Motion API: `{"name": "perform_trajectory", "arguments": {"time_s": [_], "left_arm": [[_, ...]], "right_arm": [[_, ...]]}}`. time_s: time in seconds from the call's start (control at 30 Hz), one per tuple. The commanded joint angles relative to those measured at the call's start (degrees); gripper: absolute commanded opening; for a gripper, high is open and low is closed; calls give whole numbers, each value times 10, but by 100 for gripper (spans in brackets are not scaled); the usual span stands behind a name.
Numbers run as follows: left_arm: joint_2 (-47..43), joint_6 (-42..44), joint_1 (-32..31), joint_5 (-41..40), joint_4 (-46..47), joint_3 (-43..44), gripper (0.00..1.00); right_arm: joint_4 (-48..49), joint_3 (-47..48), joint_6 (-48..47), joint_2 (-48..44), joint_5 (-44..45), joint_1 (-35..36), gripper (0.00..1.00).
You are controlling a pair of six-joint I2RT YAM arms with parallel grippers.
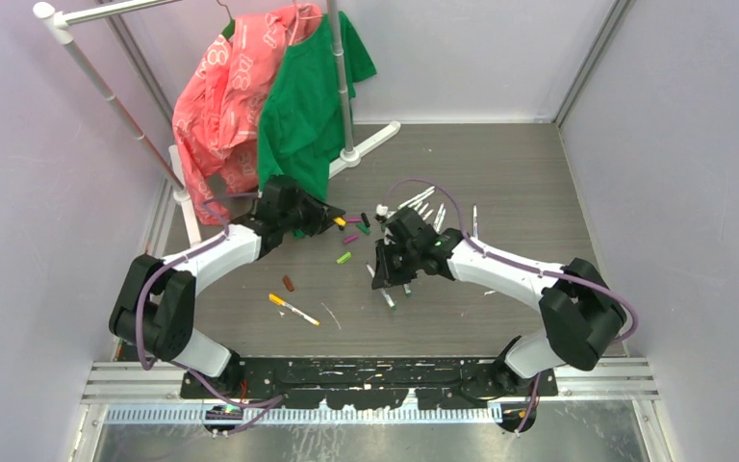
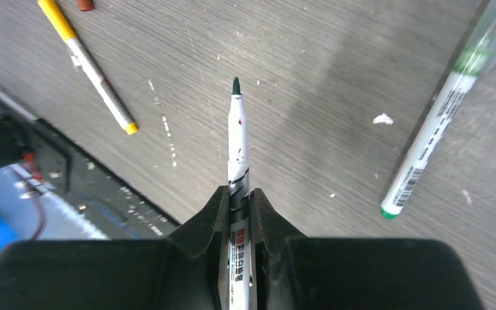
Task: Open the pen caps
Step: Open the pen cap from the pen, then place the pen cap at the center of the board.
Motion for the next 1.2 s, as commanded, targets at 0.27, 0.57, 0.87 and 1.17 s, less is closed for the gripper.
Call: {"name": "perform_trajectory", "arguments": {"time_s": [0.27, 0.57, 0.87, 1.17], "left_arm": [[18, 221, 6, 10, -96, 68, 0], [94, 319, -27, -95, -265, 153, 7], [167, 351, -42, -138, -310, 204, 17], [194, 356, -45, -162, -342, 228, 29]], "right_arm": [[-79, 64, 45, -28, 33, -76, 1], [-138, 132, 45, 48, 252, -116, 1], [-144, 178, 58, 149, 337, -154, 1], [-136, 230, 50, 230, 324, -181, 7]]}}
